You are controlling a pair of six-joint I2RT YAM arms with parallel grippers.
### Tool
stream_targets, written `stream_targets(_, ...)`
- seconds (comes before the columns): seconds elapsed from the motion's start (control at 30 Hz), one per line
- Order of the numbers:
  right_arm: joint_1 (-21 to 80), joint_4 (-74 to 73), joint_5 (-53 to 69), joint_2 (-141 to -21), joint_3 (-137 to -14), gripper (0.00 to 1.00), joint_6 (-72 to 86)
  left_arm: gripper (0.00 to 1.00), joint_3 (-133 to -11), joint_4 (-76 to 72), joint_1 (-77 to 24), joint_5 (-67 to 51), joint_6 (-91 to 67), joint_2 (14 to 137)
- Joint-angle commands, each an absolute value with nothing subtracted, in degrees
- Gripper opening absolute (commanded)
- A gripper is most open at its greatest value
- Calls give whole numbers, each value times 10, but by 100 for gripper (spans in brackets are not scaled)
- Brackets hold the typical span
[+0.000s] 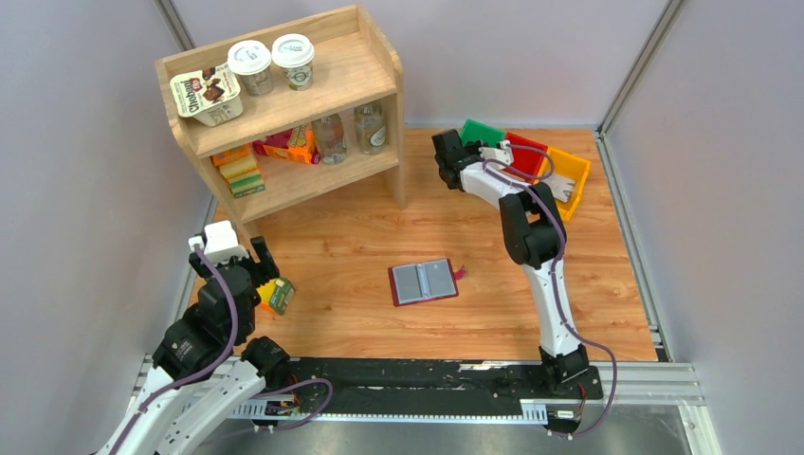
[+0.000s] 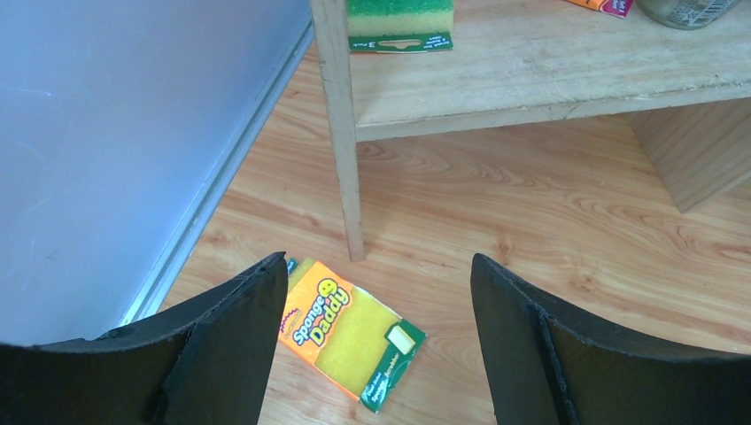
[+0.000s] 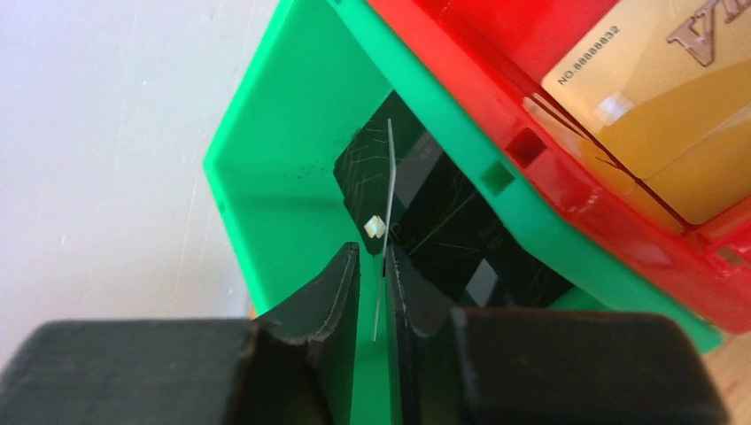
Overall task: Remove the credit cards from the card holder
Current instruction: Place the credit card in the storage box.
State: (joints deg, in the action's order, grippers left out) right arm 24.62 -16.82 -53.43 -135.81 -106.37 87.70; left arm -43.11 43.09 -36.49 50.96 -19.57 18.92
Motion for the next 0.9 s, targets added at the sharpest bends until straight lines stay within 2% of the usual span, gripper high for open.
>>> stream_targets(0.0, 252, -148, -544, -1329, -1036, 25, 896, 83, -431, 431, -361, 518, -184, 192)
stream_targets(0.3, 274, -96, -548, -1268, -975, 46, 839, 83, -431, 434, -361, 522, -186, 193)
stream_targets(0.53, 285, -49, -534, -1156, -879, 57, 748, 83, -432, 432, -361, 519, -184, 199)
stream_targets(0.67, 285, -31, -463, -1065, -797, 61, 638, 83, -435, 434, -361, 510, -181, 214)
stream_targets(0.87, 287, -87, -334, -923, -674, 65, 494, 83, -438, 435, -361, 483, -177, 228)
